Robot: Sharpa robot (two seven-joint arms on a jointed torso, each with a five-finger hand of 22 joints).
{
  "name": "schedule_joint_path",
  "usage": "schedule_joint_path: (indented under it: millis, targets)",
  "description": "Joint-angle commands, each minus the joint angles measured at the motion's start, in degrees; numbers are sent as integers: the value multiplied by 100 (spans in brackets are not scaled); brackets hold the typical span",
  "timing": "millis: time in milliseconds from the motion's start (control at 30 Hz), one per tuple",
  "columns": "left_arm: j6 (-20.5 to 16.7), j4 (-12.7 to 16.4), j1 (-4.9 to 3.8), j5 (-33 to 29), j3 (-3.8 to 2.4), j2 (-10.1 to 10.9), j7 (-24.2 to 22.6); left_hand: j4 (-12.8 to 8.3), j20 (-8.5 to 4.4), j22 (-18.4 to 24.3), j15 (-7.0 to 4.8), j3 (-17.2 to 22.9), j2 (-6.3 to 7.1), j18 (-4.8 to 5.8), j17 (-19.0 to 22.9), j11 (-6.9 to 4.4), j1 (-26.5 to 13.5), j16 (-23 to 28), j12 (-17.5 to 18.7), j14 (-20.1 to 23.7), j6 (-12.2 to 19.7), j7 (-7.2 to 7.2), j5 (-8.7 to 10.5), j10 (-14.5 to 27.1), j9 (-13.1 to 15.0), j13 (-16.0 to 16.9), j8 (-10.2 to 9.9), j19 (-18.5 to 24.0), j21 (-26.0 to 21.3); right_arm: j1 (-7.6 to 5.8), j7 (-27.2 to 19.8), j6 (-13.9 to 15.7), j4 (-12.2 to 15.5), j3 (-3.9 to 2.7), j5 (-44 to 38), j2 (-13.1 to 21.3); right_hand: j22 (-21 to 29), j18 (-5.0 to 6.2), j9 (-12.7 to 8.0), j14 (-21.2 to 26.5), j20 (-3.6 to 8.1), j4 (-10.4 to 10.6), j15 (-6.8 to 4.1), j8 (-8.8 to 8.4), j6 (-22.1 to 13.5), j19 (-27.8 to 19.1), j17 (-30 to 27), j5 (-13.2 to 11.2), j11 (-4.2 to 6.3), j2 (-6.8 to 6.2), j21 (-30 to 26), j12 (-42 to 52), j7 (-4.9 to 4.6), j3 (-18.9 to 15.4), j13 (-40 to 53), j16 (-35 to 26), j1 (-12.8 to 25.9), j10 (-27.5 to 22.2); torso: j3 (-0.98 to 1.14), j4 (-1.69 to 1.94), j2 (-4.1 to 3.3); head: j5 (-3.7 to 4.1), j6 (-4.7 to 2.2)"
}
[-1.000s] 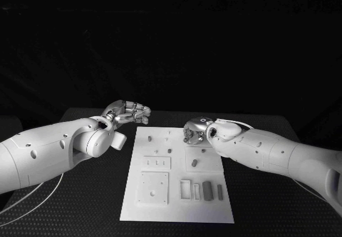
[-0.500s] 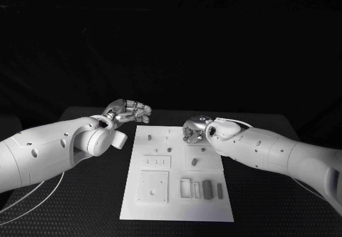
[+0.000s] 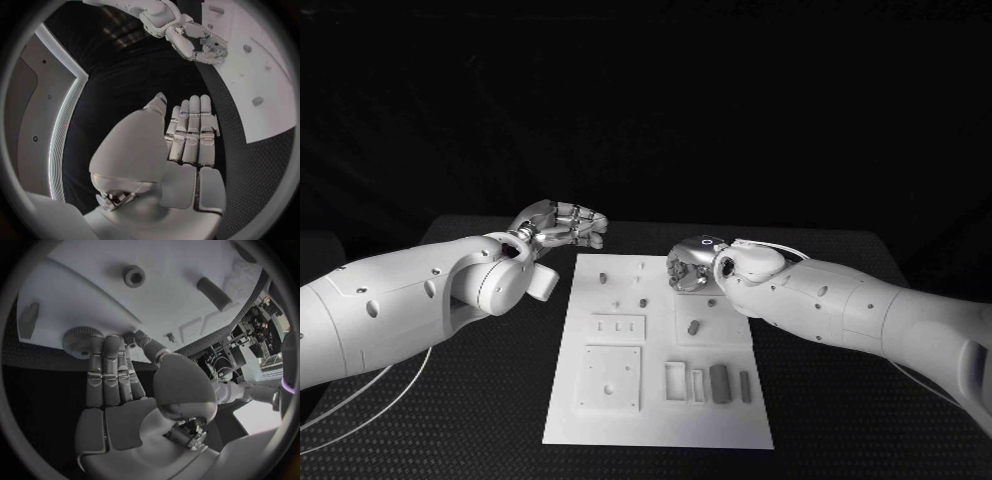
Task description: Assemble the parts on the task board
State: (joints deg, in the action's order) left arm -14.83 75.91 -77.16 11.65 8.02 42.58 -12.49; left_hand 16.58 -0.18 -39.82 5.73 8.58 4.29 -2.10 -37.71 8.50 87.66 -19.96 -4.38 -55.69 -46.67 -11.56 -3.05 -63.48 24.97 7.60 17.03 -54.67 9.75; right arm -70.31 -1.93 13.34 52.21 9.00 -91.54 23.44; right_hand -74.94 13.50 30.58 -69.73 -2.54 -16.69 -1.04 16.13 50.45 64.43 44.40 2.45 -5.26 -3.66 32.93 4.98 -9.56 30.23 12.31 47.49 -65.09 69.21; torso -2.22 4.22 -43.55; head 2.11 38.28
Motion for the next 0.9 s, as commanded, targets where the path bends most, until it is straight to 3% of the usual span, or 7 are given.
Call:
schedule_joint_path:
  millis: [33, 267, 500, 800, 900]
  targets:
    - [87, 2, -13, -9, -6, -15, -42, 1, 25, -7, 10, 42, 3, -29, -7, 23, -49, 41, 26, -4, 41, 15, -38, -7, -6, -5, -39, 1, -25, 36, -21, -262, -19, 21, -42, -15, -130, 150, -7, -24, 31, -5, -20, 32, 66, -18, 9, 27, 13, 83, 40, 13, 23, 88, -6, 12, -35, 68, -2, 0, -5, 1, -8]
    - [94, 1, -13, -9, -6, -17, -40, 2, 25, -8, 10, 46, 2, -29, -9, 23, -47, 43, 28, -5, 42, 14, -37, -7, -6, -5, -40, 0, -27, 42, -136, -232, -28, 23, -34, -16, -138, 150, 20, -102, 43, 5, -91, 168, 350, 35, 45, 27, 90, 204, 125, 91, 135, 454, 30, 56, -191, 318, -7, -3, -12, 0, -12]
    - [92, -8, -13, -9, -6, -28, -38, 2, 26, -9, 10, 50, 2, -29, -12, 24, -46, 46, 29, -6, 44, 13, -37, -7, -7, -5, -41, 0, -28, 45, -141, -140, 35, 23, -37, -16, -141, 150, 23, -209, 103, 3, -154, 222, 489, 134, 112, 27, 154, 186, 278, 116, 189, 600, 62, 140, -85, 481, -10, 7, -16, 9, -14]
    - [82, -7, -13, -9, -6, -16, -34, 1, 26, -10, 10, 53, 6, -29, -16, 25, -45, 50, 34, -8, 51, 10, -36, -4, -9, -6, -46, 0, -30, 45, 20, 199, 46, 22, 7, 14, -147, 150, 59, -281, 174, 0, -219, 280, 595, 203, 244, 26, 220, 136, 477, 143, 236, 646, 120, 308, -33, 634, -15, -5, -15, 5, -32]
    - [79, -10, -13, -9, -6, -16, -37, 1, 26, -11, 10, 54, 7, -29, -17, 26, -44, 51, 35, -8, 53, 9, -36, -3, -9, -6, -47, 0, -30, 44, 57, 364, 70, 20, 40, 27, -153, 150, 71, -288, 186, 2, -232, 295, 626, 194, 316, 26, 234, 124, 567, 152, 252, 646, 147, 405, 6, 685, -15, -2, -20, 5, -68]
